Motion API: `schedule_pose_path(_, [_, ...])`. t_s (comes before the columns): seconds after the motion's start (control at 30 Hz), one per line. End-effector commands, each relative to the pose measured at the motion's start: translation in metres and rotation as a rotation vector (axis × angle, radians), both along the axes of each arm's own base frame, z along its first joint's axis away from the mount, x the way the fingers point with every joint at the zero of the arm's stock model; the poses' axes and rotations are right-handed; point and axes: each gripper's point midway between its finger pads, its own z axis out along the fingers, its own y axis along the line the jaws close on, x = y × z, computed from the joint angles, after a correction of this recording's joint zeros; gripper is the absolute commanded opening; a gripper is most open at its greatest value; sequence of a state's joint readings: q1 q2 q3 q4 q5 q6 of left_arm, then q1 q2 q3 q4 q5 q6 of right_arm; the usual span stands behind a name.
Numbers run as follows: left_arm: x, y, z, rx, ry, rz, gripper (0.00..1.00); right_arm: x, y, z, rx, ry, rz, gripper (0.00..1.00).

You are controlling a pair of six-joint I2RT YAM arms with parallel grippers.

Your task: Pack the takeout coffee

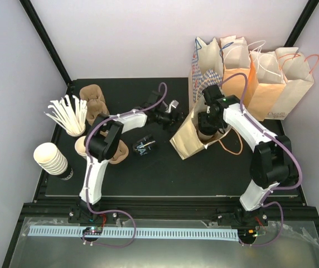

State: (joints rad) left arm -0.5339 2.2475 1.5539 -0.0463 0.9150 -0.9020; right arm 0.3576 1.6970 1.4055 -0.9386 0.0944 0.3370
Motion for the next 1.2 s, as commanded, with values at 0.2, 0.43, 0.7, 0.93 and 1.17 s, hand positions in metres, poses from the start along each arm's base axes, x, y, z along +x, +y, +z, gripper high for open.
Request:
schedule_pose_path(0.2, [-0.006,0.04,0.079,0.011,-0.202,0.005,0.95,0.0,-0.004,0.069,-0.019,-0.029,0.019,0.93])
schedule_pose_path(0.43, [-0.019,0.05,0.111,0.019,-0.266,0.007,0.95,-0.007,0.006,0.108,0.028,-0.028,0.059,1.0])
schedule_pose_path(0.7, [-0.031,0.057,0.167,0.0,-0.384,-0.003,0.95,-0.018,0.02,0.11,0.119,-0.009,0.09,1.0])
schedule_pose_path(0.93, [-0.044,0.058,0.202,0.065,-0.515,-0.019,0.93,-0.02,0.005,0.158,0.102,-0.131,0.04,1.0])
schedule_pose_path(1.17, [-0.04,0.012,0.236,0.132,-0.693,-0.055,0.91,-0.036,-0.03,0.198,0.041,-0.194,-0.134,1.0])
